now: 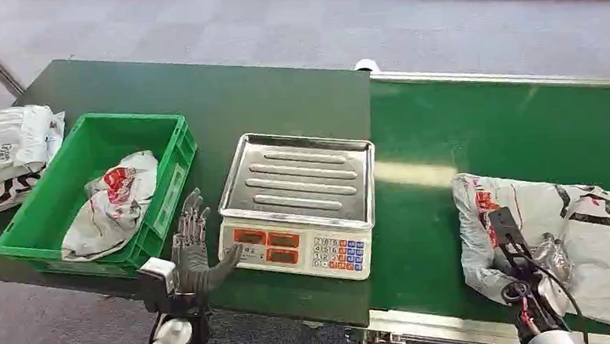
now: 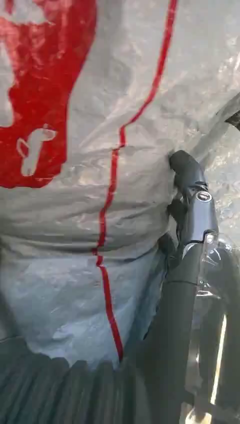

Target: Moved the parcel from conveyor to table for the left to box.

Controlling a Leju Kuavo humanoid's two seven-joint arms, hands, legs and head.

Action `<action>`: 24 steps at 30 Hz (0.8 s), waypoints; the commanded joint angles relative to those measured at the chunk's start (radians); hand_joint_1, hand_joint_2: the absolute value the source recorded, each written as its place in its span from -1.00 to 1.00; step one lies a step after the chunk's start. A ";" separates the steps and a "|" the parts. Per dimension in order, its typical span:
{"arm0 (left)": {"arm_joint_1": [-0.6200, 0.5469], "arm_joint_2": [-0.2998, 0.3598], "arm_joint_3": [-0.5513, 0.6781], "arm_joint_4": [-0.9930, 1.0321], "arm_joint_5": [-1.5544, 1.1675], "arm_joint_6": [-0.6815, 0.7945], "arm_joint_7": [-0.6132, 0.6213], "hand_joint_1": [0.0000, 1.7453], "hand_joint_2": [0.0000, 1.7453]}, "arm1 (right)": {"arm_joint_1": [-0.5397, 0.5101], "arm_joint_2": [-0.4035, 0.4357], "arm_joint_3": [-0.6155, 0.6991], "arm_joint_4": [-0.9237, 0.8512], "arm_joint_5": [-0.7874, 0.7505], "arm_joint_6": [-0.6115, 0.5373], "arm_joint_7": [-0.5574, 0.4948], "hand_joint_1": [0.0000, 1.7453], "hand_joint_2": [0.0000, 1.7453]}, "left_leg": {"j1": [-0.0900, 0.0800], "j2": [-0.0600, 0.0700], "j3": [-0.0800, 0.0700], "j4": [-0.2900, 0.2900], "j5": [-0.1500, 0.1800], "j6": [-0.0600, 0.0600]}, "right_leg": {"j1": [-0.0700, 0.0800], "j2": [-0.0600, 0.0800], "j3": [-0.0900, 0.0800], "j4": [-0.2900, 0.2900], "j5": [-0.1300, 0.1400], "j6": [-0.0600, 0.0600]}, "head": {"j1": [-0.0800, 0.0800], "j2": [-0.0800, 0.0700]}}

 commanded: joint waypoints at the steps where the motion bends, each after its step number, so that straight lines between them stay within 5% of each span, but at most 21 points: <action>1: -0.009 0.001 0.030 0.022 -0.010 -0.003 0.002 -1.00 1.00 | -0.008 0.003 -0.041 0.071 0.022 0.073 0.015 1.00 1.00 | 0.000 0.000 0.001 -0.002 0.000 0.001 | 0.000 -0.002 0.002 -0.002 0.000 -0.001 | 0.000 0.000; 10: 0.020 0.008 0.037 -0.024 -0.013 0.008 0.002 -1.00 1.00 | -0.029 0.046 -0.148 0.042 -0.014 0.035 -0.177 1.00 1.00 | 0.000 0.003 0.003 -0.002 0.000 0.000 | 0.000 0.001 0.002 -0.002 0.001 -0.001 | 0.000 0.000; 22: 0.046 -0.001 0.049 -0.117 0.023 -0.006 0.002 -1.00 1.00 | -0.066 0.136 -0.321 -0.076 -0.264 0.107 -0.836 1.00 1.00 | -0.001 0.004 0.000 0.000 0.000 0.000 | 0.000 0.003 -0.001 0.001 0.000 -0.001 | 0.000 0.000; 23: 0.041 -0.002 0.051 -0.115 0.029 -0.016 0.002 -1.00 1.00 | -0.053 0.154 -0.323 -0.130 -0.287 0.056 -0.951 1.00 1.00 | 0.000 0.005 0.000 0.000 0.000 0.000 | 0.000 0.003 -0.002 0.001 0.001 -0.001 | 0.000 0.000; 24: 0.037 -0.004 0.055 -0.115 0.031 -0.021 0.002 -1.00 1.00 | -0.018 0.179 -0.271 -0.256 -0.325 0.071 -0.953 1.00 1.00 | 0.000 0.004 -0.001 0.000 0.000 0.000 | 0.000 0.003 -0.002 0.000 0.001 0.000 | 0.000 0.000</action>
